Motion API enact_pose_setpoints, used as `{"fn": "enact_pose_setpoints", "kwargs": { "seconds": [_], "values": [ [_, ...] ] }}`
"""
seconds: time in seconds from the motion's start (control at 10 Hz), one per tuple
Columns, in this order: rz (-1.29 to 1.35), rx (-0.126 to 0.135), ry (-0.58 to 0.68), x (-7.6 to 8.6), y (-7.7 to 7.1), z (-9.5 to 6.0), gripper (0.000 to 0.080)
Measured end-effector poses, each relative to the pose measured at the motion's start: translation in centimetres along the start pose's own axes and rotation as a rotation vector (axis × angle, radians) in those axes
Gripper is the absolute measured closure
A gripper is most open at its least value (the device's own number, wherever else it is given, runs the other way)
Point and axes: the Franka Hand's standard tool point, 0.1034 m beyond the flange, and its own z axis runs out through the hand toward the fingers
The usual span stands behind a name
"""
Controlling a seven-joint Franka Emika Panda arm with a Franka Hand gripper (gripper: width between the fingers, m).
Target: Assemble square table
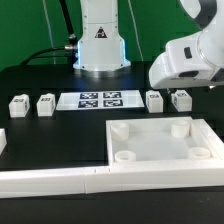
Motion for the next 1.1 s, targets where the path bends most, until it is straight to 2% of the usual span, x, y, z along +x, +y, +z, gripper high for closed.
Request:
{"fn": "enact_pose_setpoints", "kwargs": {
  "seconds": [0.3,0.4,0.5,0.7,0.9,1.1],
  "values": [
    [0.006,0.001,0.004,0.1,-0.2,0.2,0.0150],
    [0.027,0.007,-0.025,0.0,-0.8,1.4,0.0150],
    [0.023,0.001,-0.049,0.1,-1.1,2.4,0.0150],
    [0.023,-0.002,-0.076,-0.2,-1.1,3.9,0.0150],
    [0.026,-0.003,-0.097,-0.4,-1.0,5.0,0.0150],
    [0.025,-0.002,-0.107,-0.2,-1.1,5.4,0.0150]
  ]
}}
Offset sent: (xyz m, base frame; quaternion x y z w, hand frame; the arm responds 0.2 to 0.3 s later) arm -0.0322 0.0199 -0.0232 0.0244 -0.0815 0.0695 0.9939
